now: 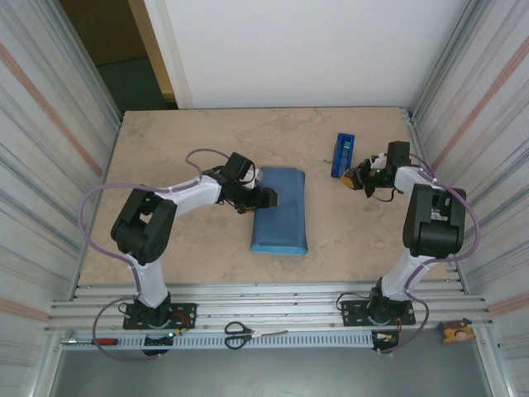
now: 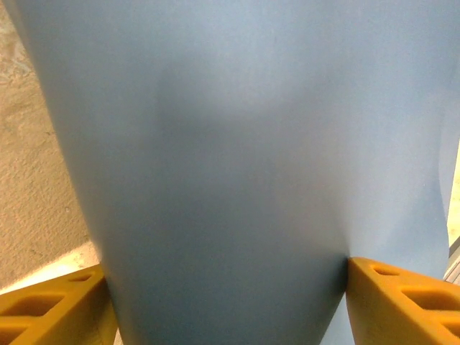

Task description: Wrap the gift box in paper

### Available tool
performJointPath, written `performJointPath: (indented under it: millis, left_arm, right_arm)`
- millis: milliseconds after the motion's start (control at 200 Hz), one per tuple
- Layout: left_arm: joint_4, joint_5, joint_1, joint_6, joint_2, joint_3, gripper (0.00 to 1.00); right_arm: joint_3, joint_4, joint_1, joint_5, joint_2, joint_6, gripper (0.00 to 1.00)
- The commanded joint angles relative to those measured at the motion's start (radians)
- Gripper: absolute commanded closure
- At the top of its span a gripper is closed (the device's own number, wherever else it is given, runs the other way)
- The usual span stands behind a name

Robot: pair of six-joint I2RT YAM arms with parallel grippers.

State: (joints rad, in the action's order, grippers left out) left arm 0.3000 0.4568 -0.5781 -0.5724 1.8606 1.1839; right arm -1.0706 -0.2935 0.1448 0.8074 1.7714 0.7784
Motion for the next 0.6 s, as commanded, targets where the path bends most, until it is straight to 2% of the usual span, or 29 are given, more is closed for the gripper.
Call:
performJointPath:
  millis: [0,416,591]
  left_arm:
    - [0.121,-0.074,-0.025,0.026,0.097,-0.058,0.23]
    - [0.132,-0.078,-0.025,0.034,0.108,-0.05,0.23]
    - [0.146,-0.082,-0.025,0.035,0.11,-0.043,0.24]
  right_arm:
    - [0.023,-0.037,-0.017,-0.001,-0.036,0.005,1.0]
    - [-0.055,-0.163,-0.044,-0.266,0.111,-0.156,1.0]
    - [-0.122,-0.238,-0.082,-0.454,0.164,-0.214,1.0]
